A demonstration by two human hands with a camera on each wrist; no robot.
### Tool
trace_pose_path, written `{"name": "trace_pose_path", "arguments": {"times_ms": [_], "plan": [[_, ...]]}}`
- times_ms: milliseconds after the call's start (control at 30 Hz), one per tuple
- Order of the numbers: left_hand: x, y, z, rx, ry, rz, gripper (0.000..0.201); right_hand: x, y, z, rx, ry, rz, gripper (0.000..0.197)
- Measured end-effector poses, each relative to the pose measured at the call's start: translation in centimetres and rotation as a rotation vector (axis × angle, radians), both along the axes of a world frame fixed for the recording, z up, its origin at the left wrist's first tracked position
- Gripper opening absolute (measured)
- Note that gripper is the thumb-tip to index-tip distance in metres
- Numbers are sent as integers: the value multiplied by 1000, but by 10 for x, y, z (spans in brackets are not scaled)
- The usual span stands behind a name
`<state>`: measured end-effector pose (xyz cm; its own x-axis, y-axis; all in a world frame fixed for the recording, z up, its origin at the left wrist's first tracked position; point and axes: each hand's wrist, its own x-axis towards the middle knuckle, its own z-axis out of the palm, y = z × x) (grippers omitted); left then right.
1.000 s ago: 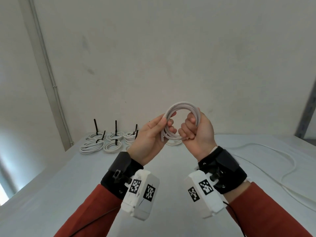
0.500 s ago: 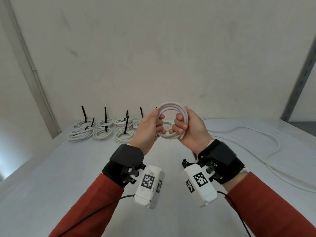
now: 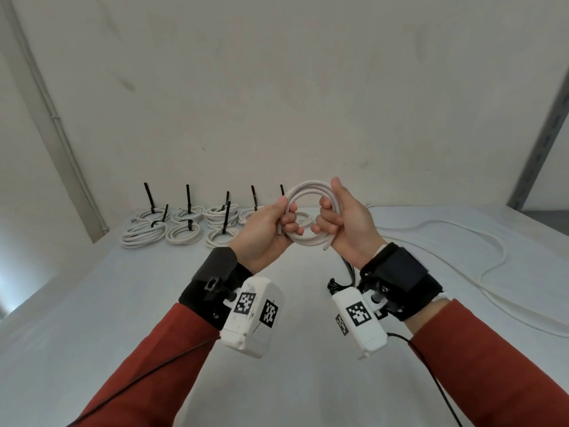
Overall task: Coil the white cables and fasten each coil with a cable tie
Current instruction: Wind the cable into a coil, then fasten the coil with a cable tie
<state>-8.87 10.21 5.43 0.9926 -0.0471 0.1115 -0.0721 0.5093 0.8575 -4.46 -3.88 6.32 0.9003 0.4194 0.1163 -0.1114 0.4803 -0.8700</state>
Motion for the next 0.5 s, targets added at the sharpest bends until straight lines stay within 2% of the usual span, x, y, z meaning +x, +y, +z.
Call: {"name": "trace_pose_path", "arguments": {"times_ms": [67,167,267,367,500], "plan": [[3,1,-6,54,12,50,33,7,-5,-8,-171,-84,-5,51],[6,6,-18,151,34,126,34,17,-19,-21,-658,-284,-125,53],[7,12,-25,215,79,213,35,29,-38,-39,-1057,-490,-189,25],[10,17,-27,241,132,280,35,35,-49,-53,-1419,-641,-80,11],[16,18,-30,274,171,338,37,32,-44,-64,-1710,-716,-62,23]]}}
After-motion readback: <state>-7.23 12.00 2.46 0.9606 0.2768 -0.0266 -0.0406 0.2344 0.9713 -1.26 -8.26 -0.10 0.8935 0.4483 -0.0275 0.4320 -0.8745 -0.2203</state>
